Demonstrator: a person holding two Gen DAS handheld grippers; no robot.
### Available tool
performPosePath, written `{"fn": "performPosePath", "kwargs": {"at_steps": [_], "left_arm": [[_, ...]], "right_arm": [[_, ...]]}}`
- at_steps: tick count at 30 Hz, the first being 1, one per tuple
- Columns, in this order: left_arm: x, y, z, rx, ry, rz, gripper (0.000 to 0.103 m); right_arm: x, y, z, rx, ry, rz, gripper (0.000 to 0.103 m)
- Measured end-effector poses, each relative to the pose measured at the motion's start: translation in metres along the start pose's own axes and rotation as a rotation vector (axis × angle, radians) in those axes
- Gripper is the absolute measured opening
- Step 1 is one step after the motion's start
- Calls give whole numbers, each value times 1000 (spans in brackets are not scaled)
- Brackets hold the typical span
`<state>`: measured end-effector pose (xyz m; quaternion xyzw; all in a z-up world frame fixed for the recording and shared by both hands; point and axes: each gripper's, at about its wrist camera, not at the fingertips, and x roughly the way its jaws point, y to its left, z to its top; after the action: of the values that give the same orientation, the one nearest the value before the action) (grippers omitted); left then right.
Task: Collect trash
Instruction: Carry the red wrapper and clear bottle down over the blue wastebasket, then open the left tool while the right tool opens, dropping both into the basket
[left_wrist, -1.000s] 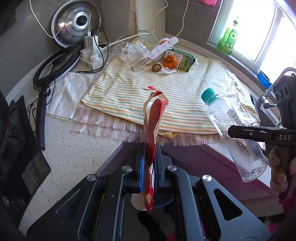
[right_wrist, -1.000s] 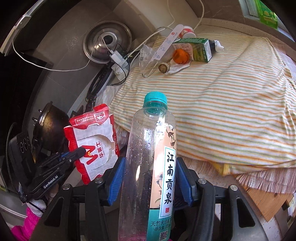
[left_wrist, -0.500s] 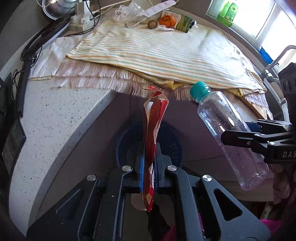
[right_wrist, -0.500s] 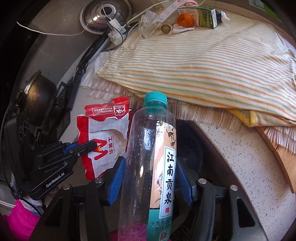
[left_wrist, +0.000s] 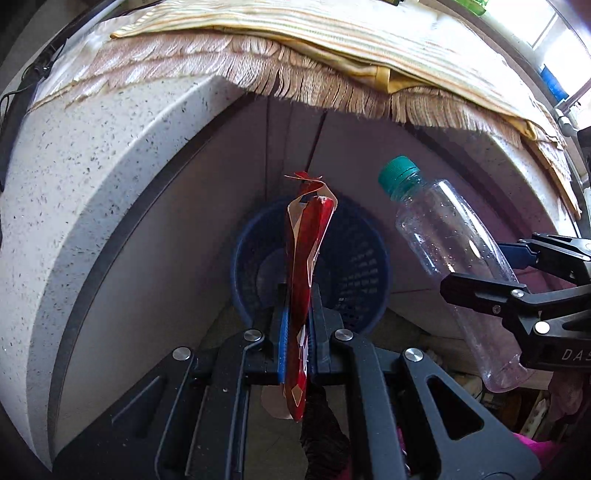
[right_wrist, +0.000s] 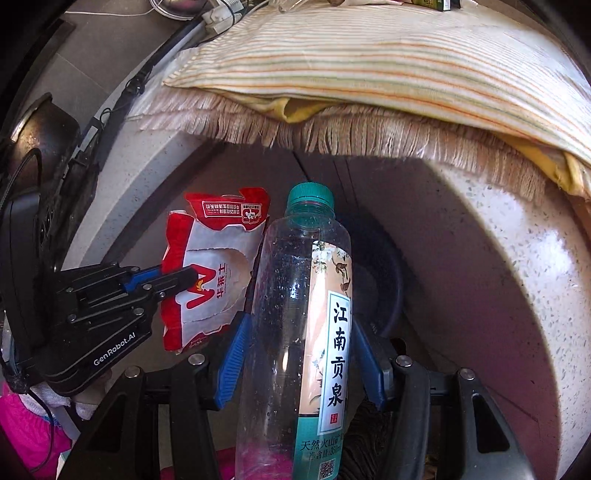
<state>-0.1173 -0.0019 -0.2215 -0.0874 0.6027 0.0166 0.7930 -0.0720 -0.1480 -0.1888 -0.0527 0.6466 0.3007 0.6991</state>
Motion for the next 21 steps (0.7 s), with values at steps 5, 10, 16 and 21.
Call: {"fn": "performPosePath", "kwargs": {"at_steps": [5, 10, 16, 21], "left_arm": [[22, 3, -5, -14, 36, 7, 7], [40, 4, -8, -24, 68, 11, 8], [57, 5, 3, -29, 89, 20, 10], [58, 5, 9, -21, 88, 27, 16]], "right_arm": [[20, -1, -4, -6, 26, -28, 57], [36, 0, -5, -14, 48, -52, 57], [46, -3, 2, -5, 52, -78, 58], [46, -3, 7, -10, 40, -88, 59]]}}
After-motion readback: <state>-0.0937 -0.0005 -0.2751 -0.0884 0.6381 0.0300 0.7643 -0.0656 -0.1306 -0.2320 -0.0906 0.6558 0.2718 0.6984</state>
